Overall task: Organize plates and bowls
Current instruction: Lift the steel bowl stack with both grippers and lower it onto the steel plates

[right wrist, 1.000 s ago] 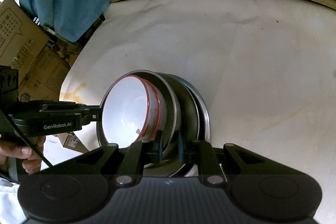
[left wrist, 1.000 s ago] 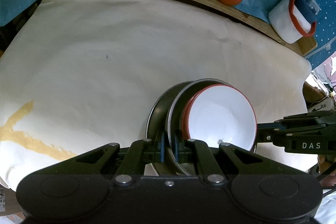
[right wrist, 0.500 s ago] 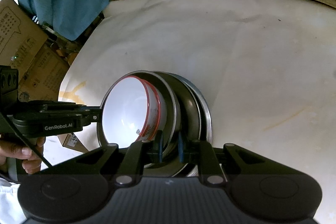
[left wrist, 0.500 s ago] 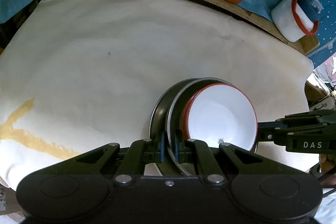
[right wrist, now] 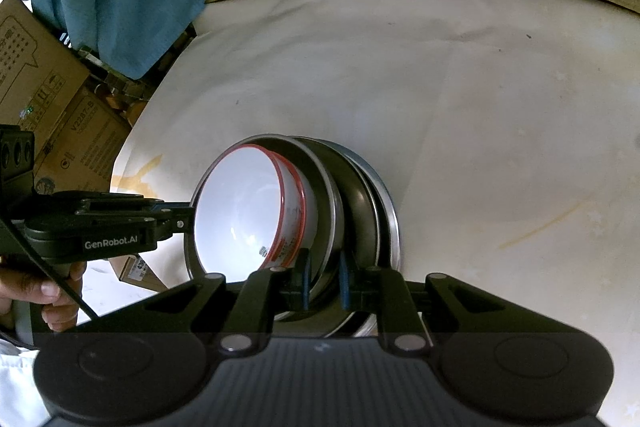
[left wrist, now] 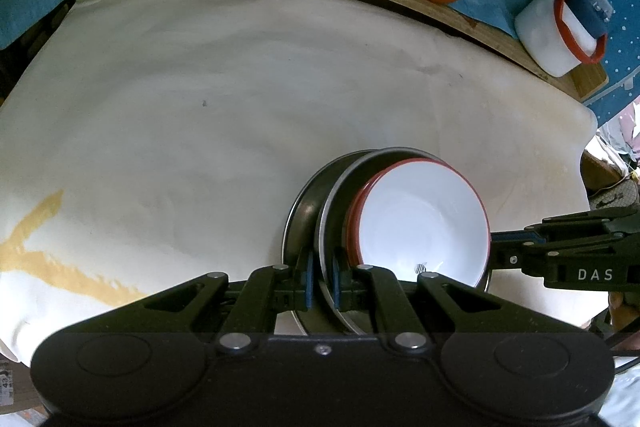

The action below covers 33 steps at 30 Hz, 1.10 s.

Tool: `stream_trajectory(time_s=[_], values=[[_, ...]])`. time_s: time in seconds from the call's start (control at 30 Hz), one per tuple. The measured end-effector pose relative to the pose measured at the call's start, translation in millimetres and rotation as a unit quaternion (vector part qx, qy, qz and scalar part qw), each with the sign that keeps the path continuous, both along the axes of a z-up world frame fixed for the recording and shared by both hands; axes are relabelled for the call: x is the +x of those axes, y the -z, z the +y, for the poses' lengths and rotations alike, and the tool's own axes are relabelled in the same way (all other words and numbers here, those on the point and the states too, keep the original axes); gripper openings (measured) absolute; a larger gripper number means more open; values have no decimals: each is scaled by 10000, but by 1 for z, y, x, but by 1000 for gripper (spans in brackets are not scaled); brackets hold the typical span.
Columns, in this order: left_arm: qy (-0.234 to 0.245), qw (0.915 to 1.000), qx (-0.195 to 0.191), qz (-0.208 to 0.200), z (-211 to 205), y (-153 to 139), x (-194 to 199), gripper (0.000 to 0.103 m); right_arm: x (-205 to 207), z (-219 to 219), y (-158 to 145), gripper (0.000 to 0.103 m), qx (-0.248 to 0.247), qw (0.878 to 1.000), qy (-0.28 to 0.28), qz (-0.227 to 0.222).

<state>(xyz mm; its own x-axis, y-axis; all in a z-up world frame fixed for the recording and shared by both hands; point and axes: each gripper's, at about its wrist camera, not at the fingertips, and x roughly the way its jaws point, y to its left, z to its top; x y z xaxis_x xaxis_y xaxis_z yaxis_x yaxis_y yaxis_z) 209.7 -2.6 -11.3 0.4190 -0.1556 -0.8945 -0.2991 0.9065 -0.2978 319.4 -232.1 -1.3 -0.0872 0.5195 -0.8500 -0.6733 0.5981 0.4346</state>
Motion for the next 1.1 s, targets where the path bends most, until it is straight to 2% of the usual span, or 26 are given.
stream_trajectory(time_s=[0.87,1.1], values=[[35,10000,46,4,-5,1,2,9,0,0,5,17,-35,9999,74,81],[-7,9999,99,44,-6,1,2,16,0,1,4,17,-51,10000,54,22]])
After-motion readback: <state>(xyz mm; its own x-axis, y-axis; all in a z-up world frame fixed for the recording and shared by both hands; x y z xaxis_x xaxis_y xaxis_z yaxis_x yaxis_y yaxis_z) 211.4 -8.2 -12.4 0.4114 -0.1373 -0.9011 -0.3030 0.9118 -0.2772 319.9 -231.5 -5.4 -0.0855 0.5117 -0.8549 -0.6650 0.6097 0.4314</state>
